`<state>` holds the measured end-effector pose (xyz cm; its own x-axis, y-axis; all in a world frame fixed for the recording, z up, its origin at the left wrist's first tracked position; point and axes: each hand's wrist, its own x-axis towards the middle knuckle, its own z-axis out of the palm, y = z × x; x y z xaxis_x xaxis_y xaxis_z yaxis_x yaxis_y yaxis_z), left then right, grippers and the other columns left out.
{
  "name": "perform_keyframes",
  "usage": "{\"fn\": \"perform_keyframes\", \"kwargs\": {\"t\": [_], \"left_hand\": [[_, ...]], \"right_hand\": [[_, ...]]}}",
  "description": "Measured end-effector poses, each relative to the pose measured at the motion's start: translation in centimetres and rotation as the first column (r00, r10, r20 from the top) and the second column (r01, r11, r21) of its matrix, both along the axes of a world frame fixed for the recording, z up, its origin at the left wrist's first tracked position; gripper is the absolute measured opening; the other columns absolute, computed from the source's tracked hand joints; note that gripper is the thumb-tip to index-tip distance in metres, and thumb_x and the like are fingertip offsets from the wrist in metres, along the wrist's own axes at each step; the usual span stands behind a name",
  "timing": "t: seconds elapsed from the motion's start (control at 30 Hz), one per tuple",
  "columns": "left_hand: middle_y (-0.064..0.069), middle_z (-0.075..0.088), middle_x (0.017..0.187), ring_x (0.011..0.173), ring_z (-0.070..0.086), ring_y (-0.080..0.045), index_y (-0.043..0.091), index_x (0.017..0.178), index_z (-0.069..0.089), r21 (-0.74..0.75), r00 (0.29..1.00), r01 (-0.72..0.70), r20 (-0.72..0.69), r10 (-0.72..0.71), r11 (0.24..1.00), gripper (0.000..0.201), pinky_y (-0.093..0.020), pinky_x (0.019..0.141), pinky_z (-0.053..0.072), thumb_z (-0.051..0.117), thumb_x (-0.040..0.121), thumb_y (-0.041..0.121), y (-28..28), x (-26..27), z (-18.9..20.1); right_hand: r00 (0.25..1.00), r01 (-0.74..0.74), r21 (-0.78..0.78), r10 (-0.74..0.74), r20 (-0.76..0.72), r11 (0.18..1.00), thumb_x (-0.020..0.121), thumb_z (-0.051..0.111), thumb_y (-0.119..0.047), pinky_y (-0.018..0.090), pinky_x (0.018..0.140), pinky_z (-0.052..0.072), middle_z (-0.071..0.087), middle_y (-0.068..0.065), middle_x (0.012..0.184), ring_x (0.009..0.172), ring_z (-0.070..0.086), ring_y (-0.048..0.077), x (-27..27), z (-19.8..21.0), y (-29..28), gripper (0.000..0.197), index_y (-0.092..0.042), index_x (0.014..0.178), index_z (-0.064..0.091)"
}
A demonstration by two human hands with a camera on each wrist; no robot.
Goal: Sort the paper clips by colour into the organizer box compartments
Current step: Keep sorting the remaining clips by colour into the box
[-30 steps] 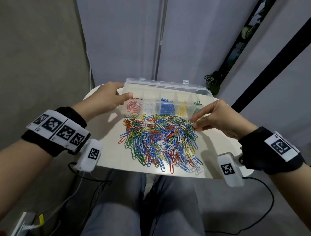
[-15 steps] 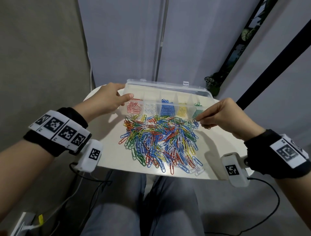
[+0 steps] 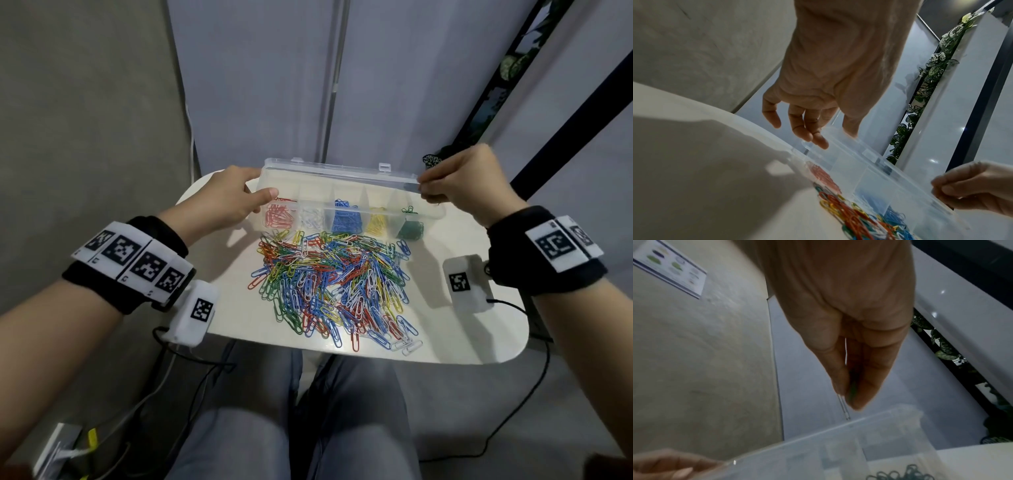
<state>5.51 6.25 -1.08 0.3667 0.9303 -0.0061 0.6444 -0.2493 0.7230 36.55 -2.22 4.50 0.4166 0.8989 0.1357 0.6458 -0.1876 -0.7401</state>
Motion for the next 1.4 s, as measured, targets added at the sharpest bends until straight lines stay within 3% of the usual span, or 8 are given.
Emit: {"fn": "perform_keyframes", "kwargs": {"t": [0.23,0.4,0.6,0.73,0.83,0.97,1.2,1.4], "left_hand": [[-0.002,0.069,0.084,0.083,0.064,-0.024,0.026,0.135,0.054,-0.025,1.0,0.015,0.008,-0.015,1.0,0.043,-0.025,0.061,0.042,0.054,0.095,0.043,0.4,-0.1,-0.3],[-0.004,0.069,0.086,0.09,0.064,-0.029,0.024,0.136,0.054,-0.052,0.999,0.015,0.029,-0.014,0.999,0.043,-0.03,0.069,0.043,0.054,0.096,0.041,0.3,0.0,-0.2],[-0.005,0.069,0.084,0.084,0.064,-0.031,0.024,0.135,0.054,-0.047,0.999,-0.003,0.041,0.005,0.999,0.043,-0.031,0.071,0.045,0.056,0.096,0.04,0.0,0.1,-0.1],[-0.008,0.069,0.088,0.086,0.063,-0.029,0.019,0.139,0.05,-0.042,0.999,-0.011,0.047,0.013,0.999,0.047,-0.033,0.074,0.046,0.056,0.096,0.037,-0.3,0.3,0.0],[-0.007,0.069,0.087,0.083,0.062,-0.027,0.018,0.14,0.049,-0.038,0.999,-0.013,0.046,0.014,0.999,0.048,-0.032,0.072,0.045,0.056,0.096,0.037,-0.4,0.2,0.0],[-0.006,0.069,0.088,0.084,0.061,-0.025,0.019,0.141,0.047,-0.048,0.999,-0.011,0.036,0.012,0.999,0.049,-0.03,0.068,0.043,0.055,0.096,0.037,-0.3,0.2,0.1],[-0.004,0.069,0.085,0.076,0.059,-0.021,0.022,0.137,0.053,-0.057,0.999,0.0,0.033,0.002,0.998,0.044,-0.028,0.063,0.043,0.055,0.096,0.039,-0.1,0.1,0.0],[-0.005,0.069,0.088,0.083,0.062,-0.026,0.021,0.141,0.048,-0.057,1.0,-0.004,0.025,0.005,0.998,0.048,-0.026,0.063,0.043,0.054,0.097,0.038,-0.4,0.2,0.2]], "right_hand": [[0.981,-0.047,0.054,0.036,0.188,0.997,0.078,0.075,-0.004,0.024,0.062,0.05,0.072,0.007,0.083,0.074,0.066,0.014,-1.6,-0.5,-1.0,0.02,-0.011,0.098,0.075],[0.854,-0.395,-0.259,0.456,0.249,0.881,0.075,0.076,0.002,0.01,0.059,0.044,0.068,-0.003,0.073,0.058,0.055,0.004,-4.5,-1.4,-3.6,0.027,-0.017,0.095,0.077],[0.686,-0.397,-0.553,0.637,0.352,0.733,0.07,0.084,-0.014,0.021,0.07,0.033,0.055,-0.006,0.104,0.082,0.05,0.011,-5.8,-3.7,-3.7,0.061,-0.019,0.126,0.063],[0.729,-0.382,-0.501,0.587,0.353,0.776,0.069,0.084,-0.011,0.022,0.06,0.035,0.063,-0.001,0.084,0.066,0.053,0.011,-6.2,-4.6,-2.9,0.034,-0.01,0.102,0.074],[0.849,-0.362,-0.424,0.481,0.217,0.83,0.072,0.078,0.003,0.021,0.053,0.052,0.068,0.006,0.064,0.051,0.061,0.016,-5.8,-4.5,-2.5,0.012,-0.003,0.083,0.077],[0.931,-0.364,-0.3,0.35,-0.1,0.882,0.073,0.07,0.015,0.029,0.054,0.059,0.068,0.02,0.061,0.048,0.061,0.021,-5.1,-3.9,-2.8,0.017,-0.002,0.072,0.075],[0.85,-0.275,-0.197,0.142,-0.508,0.941,0.073,0.068,0.017,0.023,0.053,0.056,0.065,0.015,0.063,0.054,0.06,0.018,-5.0,-3.2,-3.2,0.013,0.005,0.076,0.072],[0.823,-0.256,-0.179,0.117,-0.556,0.95,0.071,0.071,0.014,0.025,0.053,0.055,0.064,0.015,0.066,0.057,0.058,0.018,-5.1,-3.4,-3.1,0.013,0.001,0.071,0.072]]}}
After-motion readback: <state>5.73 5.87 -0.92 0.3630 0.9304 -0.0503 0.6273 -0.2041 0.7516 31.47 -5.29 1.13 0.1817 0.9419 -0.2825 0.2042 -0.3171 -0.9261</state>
